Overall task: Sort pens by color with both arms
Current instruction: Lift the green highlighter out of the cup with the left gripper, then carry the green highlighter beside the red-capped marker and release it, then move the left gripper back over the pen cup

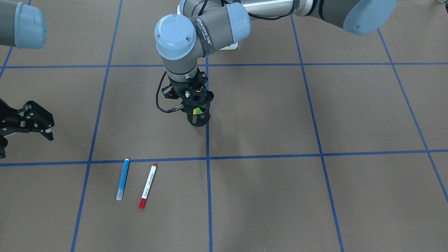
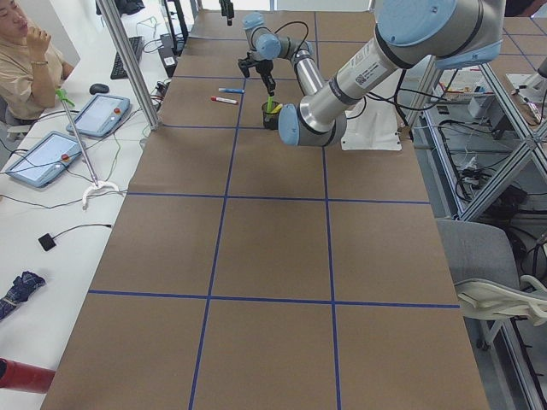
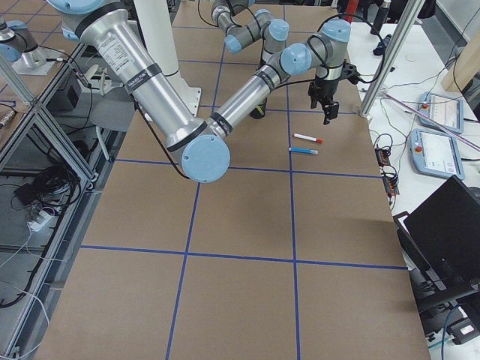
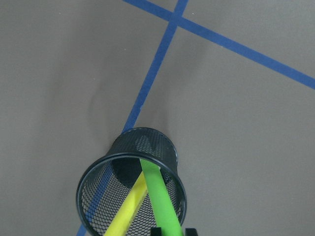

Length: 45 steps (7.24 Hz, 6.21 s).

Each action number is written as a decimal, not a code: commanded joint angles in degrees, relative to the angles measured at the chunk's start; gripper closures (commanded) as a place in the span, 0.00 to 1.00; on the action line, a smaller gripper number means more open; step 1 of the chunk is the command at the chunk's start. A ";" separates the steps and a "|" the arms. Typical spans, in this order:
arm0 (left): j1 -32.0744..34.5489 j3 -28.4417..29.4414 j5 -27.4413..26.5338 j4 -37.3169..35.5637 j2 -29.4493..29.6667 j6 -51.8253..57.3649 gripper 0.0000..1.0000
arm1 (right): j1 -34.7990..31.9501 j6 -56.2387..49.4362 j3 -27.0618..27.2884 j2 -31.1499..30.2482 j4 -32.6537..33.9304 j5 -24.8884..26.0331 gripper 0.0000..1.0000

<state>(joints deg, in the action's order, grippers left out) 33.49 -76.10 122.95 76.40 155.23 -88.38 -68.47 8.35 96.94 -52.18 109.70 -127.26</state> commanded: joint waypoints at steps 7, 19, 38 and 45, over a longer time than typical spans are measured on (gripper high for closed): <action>6.58 -20.75 -2.51 -6.26 -2.91 9.96 0.96 | 0.00 0.17 -0.09 -0.03 -0.01 0.00 0.00; 3.44 23.22 -30.45 67.35 -5.13 34.41 1.00 | 0.09 0.44 -0.88 -0.91 -0.10 0.00 0.00; -0.97 -17.58 -8.29 -0.30 -8.01 24.30 0.01 | 0.17 0.53 -0.79 -0.91 -0.54 0.61 0.00; -1.15 -5.66 -3.24 0.33 -5.38 24.22 0.30 | 0.26 0.27 -0.70 -1.26 -0.54 0.97 0.00</action>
<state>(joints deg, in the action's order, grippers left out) 32.32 -84.23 119.62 76.40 148.54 -64.12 -68.20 8.71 96.27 -53.42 109.16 -126.30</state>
